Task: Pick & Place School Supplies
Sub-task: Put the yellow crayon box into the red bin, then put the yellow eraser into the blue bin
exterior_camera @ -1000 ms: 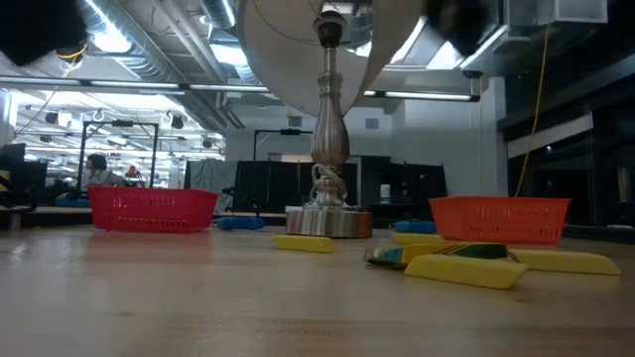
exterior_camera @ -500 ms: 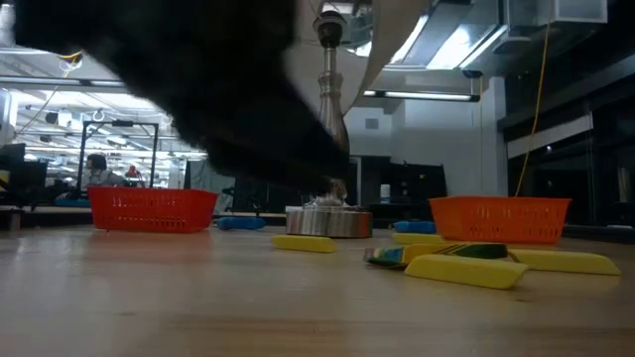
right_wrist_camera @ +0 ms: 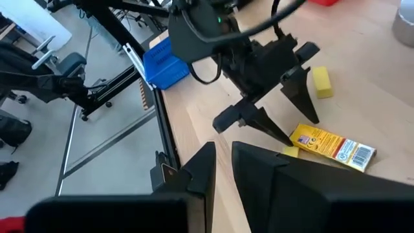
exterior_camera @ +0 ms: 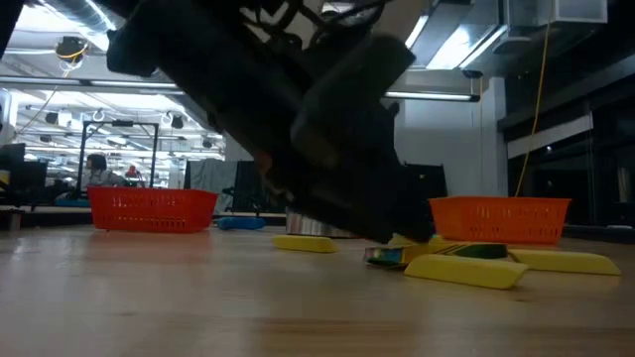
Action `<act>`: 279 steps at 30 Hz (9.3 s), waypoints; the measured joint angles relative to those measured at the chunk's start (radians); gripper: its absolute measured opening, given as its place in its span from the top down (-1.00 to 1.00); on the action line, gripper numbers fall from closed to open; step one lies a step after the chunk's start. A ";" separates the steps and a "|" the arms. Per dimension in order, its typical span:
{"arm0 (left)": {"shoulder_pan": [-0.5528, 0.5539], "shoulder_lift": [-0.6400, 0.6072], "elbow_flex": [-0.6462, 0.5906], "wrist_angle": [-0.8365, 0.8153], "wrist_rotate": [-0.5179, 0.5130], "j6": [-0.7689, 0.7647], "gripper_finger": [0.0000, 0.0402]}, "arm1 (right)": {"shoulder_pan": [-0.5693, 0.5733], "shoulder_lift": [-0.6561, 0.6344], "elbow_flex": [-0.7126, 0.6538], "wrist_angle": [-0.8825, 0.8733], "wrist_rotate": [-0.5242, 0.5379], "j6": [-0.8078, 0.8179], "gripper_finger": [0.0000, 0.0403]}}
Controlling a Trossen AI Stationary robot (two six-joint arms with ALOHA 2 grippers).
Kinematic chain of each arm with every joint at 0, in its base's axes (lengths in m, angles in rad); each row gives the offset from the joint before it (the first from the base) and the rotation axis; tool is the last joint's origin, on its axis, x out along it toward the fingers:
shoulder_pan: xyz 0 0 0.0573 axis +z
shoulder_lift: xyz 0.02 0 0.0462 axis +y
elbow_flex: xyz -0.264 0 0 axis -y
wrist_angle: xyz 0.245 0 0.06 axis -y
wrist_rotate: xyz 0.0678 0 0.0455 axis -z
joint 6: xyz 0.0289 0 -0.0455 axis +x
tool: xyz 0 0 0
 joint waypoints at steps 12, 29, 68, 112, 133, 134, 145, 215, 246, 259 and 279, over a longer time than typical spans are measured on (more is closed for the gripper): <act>0.022 0.011 0.005 -0.116 -0.016 -0.193 -0.17 | 0.025 -0.001 0.000 -0.019 0.050 0.027 0.73; 0.025 0.014 0.003 -0.153 -0.013 0.032 -0.04 | 0.025 -0.001 0.000 -0.018 0.061 0.027 0.73; 0.112 -0.702 -0.232 -1.524 -0.226 -0.836 0.38 | 0.011 -0.001 0.001 -0.016 0.244 -0.011 0.73; 0.146 -0.640 -0.517 -0.069 0.345 0.461 -0.23 | -0.052 -0.001 0.001 -0.017 0.200 0.013 0.73; 0.348 -0.344 -0.415 0.032 0.614 0.710 -0.23 | -0.012 -0.001 0.001 0.020 0.180 0.053 0.73; 0.348 -0.330 -0.404 0.033 0.614 0.711 -0.23 | -0.011 -0.001 0.001 0.020 0.180 0.053 0.73; 0.343 -0.230 -0.343 0.034 0.566 0.719 -0.14 | -0.005 -0.001 0.001 0.020 0.183 0.066 0.73; -0.618 -0.706 -0.351 -0.525 -0.052 -0.518 -0.12 | -0.054 -0.001 0.001 0.077 0.209 -0.030 0.73; 0.169 -0.075 -0.030 0.023 0.671 0.734 -0.10 | 0.009 -0.001 0.001 0.058 0.216 0.026 0.73; 0.167 -0.027 0.000 0.057 0.664 0.751 -0.10 | 0.009 -0.001 0.001 0.057 0.213 0.026 0.73; 0.170 0.046 0.000 0.118 0.664 0.744 -0.07 | 0.009 -0.001 0.001 0.058 0.209 0.026 0.73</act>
